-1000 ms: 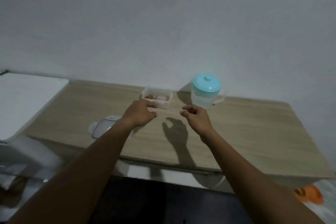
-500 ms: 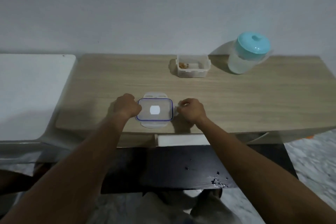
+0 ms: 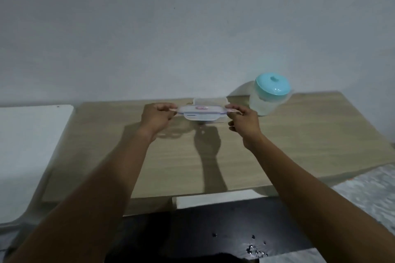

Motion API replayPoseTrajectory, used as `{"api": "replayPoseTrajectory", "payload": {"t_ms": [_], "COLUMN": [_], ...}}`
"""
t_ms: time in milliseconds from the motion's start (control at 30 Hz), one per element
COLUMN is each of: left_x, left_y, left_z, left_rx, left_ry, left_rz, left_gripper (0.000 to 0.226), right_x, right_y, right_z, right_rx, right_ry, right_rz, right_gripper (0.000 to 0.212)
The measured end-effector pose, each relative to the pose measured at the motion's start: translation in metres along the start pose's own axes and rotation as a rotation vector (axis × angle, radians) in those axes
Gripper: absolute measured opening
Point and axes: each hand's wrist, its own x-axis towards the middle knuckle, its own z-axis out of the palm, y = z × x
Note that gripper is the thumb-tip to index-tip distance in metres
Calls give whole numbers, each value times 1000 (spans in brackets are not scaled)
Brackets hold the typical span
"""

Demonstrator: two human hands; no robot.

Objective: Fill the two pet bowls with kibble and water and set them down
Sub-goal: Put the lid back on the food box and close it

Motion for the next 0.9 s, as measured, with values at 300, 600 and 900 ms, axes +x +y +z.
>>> {"api": "replayPoseTrajectory", "payload": {"t_ms": [300,600,900], "left_x": [43,68,74], "left_y": [19,-15,-31], "left_z": [69,117,116], "left_rx": [-144,148,-24], "left_ry": [21,279,298], "left_rz": [-55,44,-21], "left_gripper": [21,31,48], "right_x": [83,130,134], "right_y": [-15,26,38], "right_z": [-25,-11,-3], "right_rx": [-27,-287,-274], "right_ry": [-24,12,30], "right_rz": [43,-83,-51], "right_gripper": [24,45,41]}}
